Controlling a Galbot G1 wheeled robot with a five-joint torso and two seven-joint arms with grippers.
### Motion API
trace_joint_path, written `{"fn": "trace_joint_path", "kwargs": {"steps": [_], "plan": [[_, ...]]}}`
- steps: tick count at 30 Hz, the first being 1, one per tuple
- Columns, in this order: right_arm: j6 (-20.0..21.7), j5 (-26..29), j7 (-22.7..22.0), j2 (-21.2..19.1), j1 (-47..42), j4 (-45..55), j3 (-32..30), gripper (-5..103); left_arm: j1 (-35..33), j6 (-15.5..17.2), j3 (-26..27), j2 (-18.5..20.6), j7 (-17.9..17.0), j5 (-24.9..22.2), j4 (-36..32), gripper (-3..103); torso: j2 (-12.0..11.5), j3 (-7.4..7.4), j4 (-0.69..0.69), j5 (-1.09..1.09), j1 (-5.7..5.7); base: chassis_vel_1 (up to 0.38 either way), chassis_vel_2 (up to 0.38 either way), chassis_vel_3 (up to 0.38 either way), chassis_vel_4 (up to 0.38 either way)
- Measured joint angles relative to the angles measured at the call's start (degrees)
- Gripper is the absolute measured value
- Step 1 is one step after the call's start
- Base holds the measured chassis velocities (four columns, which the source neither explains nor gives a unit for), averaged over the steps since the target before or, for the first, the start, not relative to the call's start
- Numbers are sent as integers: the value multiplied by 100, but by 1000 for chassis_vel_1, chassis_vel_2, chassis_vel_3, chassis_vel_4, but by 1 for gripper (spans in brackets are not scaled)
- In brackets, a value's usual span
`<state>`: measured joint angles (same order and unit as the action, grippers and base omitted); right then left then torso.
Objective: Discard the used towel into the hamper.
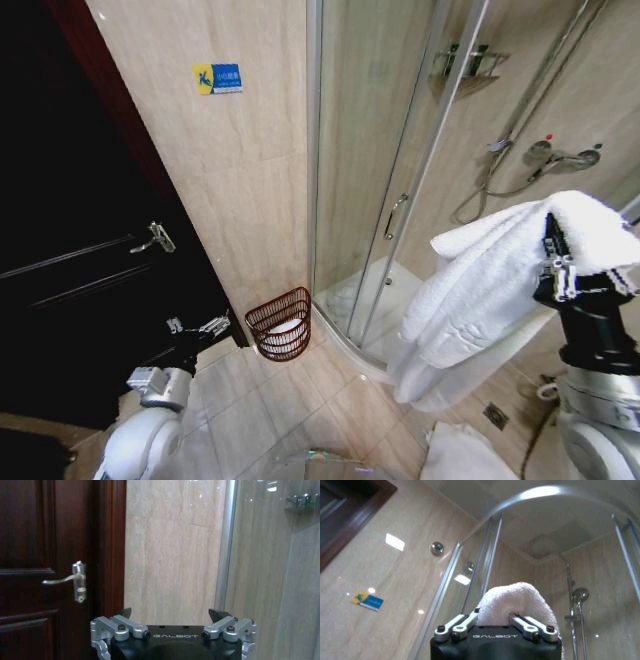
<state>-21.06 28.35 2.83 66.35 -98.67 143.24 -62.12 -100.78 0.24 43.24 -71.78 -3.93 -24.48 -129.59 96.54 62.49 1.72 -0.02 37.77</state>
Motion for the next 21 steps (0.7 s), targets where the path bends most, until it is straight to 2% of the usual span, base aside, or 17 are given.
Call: {"fn": "trace_joint_path", "kwargs": {"steps": [8, 15, 21], "plan": [[-16, 0, 36, 12, 6, 1, 8, 10, -3, 0, 0, 0, 0, 0, 0, 100, 6, 0, -2, 2, -5, 88, -96, -105, 77], [84, 3, 32, -20, 157, 1, 61, 10, 1, 0, 0, 0, 0, 0, 0, 100, -21, -9, -2, 2, -6, -47, 44, 49, -37], [195, 46, 29, -182, 387, 1, 172, 10, 0, 0, 0, 0, 0, 0, 0, 100, -114, -66, -2, 0, -64, 19, 17, 16, 11]]}}
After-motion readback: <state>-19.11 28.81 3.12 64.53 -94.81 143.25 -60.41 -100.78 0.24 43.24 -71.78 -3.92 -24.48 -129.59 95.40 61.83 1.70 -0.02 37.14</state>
